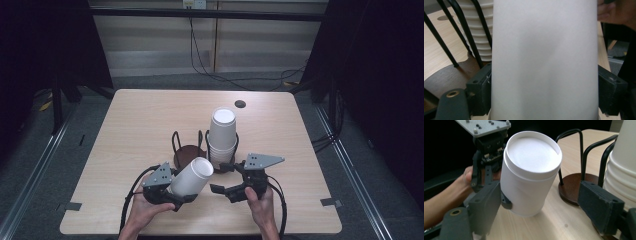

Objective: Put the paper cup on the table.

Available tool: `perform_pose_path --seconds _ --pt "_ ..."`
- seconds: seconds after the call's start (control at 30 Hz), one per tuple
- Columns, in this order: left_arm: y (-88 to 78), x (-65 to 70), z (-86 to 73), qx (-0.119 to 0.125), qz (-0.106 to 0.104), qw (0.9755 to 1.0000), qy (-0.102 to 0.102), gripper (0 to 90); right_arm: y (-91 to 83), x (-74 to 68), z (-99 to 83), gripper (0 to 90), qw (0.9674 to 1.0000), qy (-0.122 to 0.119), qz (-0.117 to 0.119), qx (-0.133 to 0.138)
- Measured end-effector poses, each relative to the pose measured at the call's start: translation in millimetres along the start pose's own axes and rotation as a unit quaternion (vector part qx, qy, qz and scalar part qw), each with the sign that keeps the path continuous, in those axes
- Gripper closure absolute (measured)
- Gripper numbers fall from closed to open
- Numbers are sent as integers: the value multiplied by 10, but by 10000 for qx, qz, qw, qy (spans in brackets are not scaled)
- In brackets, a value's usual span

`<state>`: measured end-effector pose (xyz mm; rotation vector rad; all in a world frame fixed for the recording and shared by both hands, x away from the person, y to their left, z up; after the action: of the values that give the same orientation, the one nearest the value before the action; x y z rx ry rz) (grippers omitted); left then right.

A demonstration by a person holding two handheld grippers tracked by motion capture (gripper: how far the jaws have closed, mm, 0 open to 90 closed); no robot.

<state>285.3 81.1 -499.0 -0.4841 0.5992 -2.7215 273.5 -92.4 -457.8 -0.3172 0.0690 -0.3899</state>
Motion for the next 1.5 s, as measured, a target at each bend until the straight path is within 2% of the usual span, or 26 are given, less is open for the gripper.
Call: perform_pose_path --seconds 0.17,0.2,0.27,0.33,0.43,0.5,0.63,0.7,0.73,0.83,0.87,0.97,1.0,1.07,1.17,1.3,1.37,1.43,1.47,1.5 --pt "11 -24 -26 -348 86 9993 117 181 2 -5 -25 190 9993 -113 143 -321" --pt "21 -23 -24 -411 121 9990 112 181 2 1 -27 177 9990 -105 181 -400" --pt "21 -38 -15 -563 182 9980 225 181 6 24 -23 128 9983 -104 214 -528" --pt "10 -40 -1 -573 151 9980 214 181 -2 40 -14 131 9980 -154 186 -591" --pt "-8 -66 -15 -720 292 9968 207 181 -12 25 -12 141 9975 -153 252 -647" --pt "-19 -64 -27 -826 270 9960 229 181 5 13 -39 170 9966 -210 229 -769" --pt "-36 -47 2 -1002 329 9938 354 181 54 -33 -90 183 9935 -331 466 -986" --pt "-48 -31 15 -1006 200 9941 364 181 70 -40 -110 183 9923 -362 515 -1067" --pt "-52 -28 13 -1062 200 9934 378 181 76 -43 -114 182 9919 -362 552 -1084" --pt "-45 -20 3 -1306 285 9896 529 182 95 -57 -130 185 9890 -287 718 -1263" --pt "-39 -13 5 -1326 289 9894 519 183 101 -64 -133 185 9876 -279 809 -1316" --pt "-29 -13 18 -1382 300 9885 537 182 111 -73 -138 161 9857 -270 854 -1424" --pt "-27 -7 22 -1436 296 9875 578 182 112 -72 -148 149 9846 -264 855 -1503" --pt "-27 10 38 -1565 332 9847 693 182 116 -69 -180 137 9814 -292 876 -1681" --pt "-19 44 69 -1682 292 9818 828 182 122 -77 -203 139 9782 -348 954 -1810" --pt "16 83 59 -1946 294 9754 989 182 134 -97 -209 169 9760 -430 956 -1908" --pt "31 91 55 -2076 317 9717 1079 182 135 -106 -218 169 9734 -455 1001 -2012" --pt "38 104 62 -2140 318 9698 1128 182 140 -96 -230 169 9713 -503 980 -2108" --pt "44 117 65 -2127 299 9701 1131 182 144 -91 -231 169 9707 -510 985 -2129" --pt "41 123 70 -2186 288 9684 1166 182 150 -89 -231 169 9708 -511 1002 -2117"
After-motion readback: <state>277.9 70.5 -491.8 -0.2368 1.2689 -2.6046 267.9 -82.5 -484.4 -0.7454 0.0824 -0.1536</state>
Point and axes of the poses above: each handheld gripper's, and its own axes: y roughly forward along the jaws, z roughly out of its top, x roughly to its right, the point moved 7 cm from there along y, roughly forward along the jaws, and after that the axes turned 15 degrees about -y, right-handed, at the moved point
